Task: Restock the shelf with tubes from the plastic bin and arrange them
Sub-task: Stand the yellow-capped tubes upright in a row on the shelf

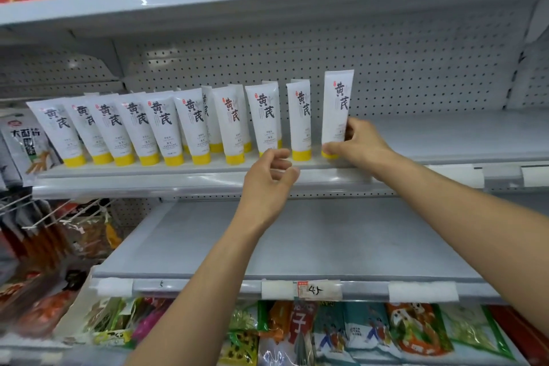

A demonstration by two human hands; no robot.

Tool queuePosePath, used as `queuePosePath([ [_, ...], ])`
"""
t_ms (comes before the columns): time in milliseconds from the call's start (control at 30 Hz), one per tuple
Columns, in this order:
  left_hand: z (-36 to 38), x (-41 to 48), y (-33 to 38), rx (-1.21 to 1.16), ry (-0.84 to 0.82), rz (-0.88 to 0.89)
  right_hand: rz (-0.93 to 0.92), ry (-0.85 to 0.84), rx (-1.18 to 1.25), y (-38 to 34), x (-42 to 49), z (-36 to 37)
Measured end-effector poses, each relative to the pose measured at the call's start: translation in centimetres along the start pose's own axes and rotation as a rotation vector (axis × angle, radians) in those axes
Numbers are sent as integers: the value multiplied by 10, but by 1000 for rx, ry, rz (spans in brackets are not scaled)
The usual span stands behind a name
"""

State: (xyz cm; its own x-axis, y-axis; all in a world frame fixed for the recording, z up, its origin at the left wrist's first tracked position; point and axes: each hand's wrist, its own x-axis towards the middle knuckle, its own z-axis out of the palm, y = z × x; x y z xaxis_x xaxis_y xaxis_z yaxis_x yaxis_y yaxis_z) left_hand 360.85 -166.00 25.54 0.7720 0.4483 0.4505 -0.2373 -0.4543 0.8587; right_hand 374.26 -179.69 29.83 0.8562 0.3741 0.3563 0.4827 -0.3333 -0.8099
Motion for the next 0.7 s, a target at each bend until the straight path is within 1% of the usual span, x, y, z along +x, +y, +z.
queuePosePath([
  [167,-6,-3,-12,26,-22,-33,104,34,-153,3,6,4],
  [333,-10,-1,-18,72,-35,-46,114,32,-206,3,9,8],
  [500,-13,-4,-17,135,-58,-43,135,-7,-247,9,11,8],
  [533,-15,-6,-15,159,-54,-32,121,26,-275,11,8,8],
  [600,-20,-13,-15,229,-38,-2,24,171,-375,12,-7,8],
  [633,-23,-17,-15,268,-26,11,-58,232,-425,12,-18,9],
  [667,-27,-23,-16,309,-17,22,-152,257,-462,11,-31,11],
  [700,-30,-30,-19,347,-12,27,-245,245,-487,11,-45,15],
])
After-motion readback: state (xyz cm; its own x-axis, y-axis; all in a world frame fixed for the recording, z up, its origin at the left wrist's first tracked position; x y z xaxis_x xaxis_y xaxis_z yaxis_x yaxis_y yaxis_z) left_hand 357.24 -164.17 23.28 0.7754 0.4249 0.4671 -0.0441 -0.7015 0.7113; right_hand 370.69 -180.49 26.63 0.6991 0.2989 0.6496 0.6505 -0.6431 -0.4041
